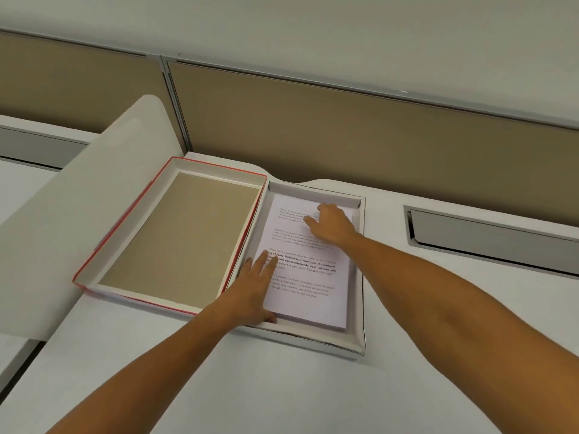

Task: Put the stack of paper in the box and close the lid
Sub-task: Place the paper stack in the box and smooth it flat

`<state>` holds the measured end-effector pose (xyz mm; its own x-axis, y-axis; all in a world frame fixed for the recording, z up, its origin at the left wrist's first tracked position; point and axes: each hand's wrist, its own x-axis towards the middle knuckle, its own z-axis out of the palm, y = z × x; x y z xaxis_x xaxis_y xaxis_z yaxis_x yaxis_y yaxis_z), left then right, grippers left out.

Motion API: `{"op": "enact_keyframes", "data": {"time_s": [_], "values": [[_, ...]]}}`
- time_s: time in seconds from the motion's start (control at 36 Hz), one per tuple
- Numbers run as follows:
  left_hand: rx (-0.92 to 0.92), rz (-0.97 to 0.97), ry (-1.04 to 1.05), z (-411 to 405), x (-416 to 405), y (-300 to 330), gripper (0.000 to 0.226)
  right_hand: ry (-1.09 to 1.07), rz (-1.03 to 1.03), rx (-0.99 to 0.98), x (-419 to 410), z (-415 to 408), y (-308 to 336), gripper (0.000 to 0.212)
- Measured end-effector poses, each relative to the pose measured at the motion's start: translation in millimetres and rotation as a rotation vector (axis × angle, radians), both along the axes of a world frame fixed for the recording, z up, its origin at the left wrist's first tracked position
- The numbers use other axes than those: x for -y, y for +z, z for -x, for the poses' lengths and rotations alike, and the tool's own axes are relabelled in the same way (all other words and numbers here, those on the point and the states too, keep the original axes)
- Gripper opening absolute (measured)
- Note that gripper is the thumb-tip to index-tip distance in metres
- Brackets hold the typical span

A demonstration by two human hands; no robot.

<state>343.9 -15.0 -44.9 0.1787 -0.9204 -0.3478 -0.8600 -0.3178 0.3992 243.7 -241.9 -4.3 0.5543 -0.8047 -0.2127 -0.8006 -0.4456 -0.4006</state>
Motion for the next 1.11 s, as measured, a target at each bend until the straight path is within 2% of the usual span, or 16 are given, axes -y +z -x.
{"op": "enact_keyframes", "data": {"time_s": [0.22,0.5,0.83,0.97,1.11], "values": [[0.036,0.01,0.005,-1.8,4.5,-5.5,0.123,0.072,0.088,-0.084,39.2,-14.0,-9.5,0.067],[0.063,-0.027,-0.02,-4.3,5.2,-4.2,0.118,0.151,0.193,-0.179,50.3,-17.5,-16.2,0.07],[0.061,-0.037,-0.024,-2.7,5.2,-1.7,0.115,0.138,0.081,-0.158,51.4,-24.1,-20.0,0.073],[0.044,-0.032,-0.024,-3.3,5.9,-0.5,0.121,0.149,0.083,-0.151,51.6,-25.6,-21.0,0.071],[0.012,-0.033,-0.02,-4.9,7.8,-0.1,0.127,0.129,0.085,-0.099,45.8,-24.1,-22.6,0.081]]}}
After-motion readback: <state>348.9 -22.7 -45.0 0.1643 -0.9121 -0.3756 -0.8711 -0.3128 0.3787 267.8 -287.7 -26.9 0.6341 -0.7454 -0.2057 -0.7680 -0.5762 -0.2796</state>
